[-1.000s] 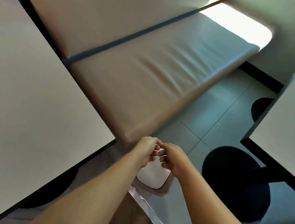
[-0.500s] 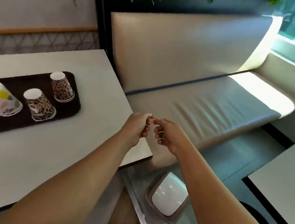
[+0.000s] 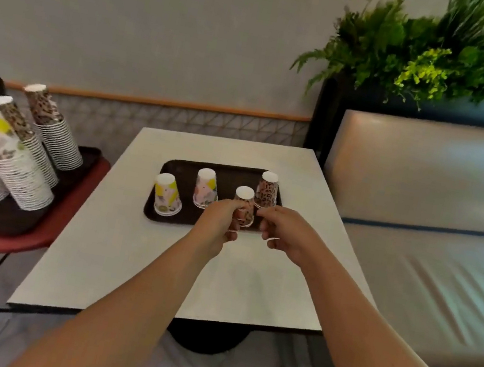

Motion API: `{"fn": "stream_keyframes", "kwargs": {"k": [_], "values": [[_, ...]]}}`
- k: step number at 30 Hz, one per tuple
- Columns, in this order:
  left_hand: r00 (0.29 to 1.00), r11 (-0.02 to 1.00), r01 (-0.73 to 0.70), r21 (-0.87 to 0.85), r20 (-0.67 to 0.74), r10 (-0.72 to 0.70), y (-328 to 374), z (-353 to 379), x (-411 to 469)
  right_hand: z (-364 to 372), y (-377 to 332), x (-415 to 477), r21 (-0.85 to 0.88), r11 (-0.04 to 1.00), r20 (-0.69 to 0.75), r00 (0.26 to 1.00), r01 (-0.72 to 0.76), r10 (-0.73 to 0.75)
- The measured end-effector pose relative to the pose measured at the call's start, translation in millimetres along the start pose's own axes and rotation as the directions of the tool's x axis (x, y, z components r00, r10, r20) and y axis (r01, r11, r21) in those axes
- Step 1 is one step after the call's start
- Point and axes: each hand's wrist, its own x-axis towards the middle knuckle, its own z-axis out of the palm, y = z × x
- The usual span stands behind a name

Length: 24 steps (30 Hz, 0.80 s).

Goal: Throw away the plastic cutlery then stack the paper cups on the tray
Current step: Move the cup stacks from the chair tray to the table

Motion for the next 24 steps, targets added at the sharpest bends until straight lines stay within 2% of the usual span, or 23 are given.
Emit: {"fn": "stream_keyframes", "kwargs": {"k": [9, 16, 24], "values": [[0.978, 0.994, -0.024, -0.105, -0.210, 0.001, 14.7, -181.3, 6.5, 170.3, -38.6, 30.9, -0.020, 1.000, 0.214, 0.977, 0.020, -0.016], [0.943, 0.983, -0.007, -0.186, -0.328, -0.056, 12.9, -252.7, 34.7, 248.7, -58.1, 65.1, -0.096, 0.994, 0.311, 0.950, 0.057, -0.024], [0.848, 0.985, -0.039, -0.166, -0.527, -0.054, 19.1, -317.0, 88.9, 316.4, -88.5, 124.9, -0.239, 0.929, 0.379, 0.908, 0.281, -0.177]]}}
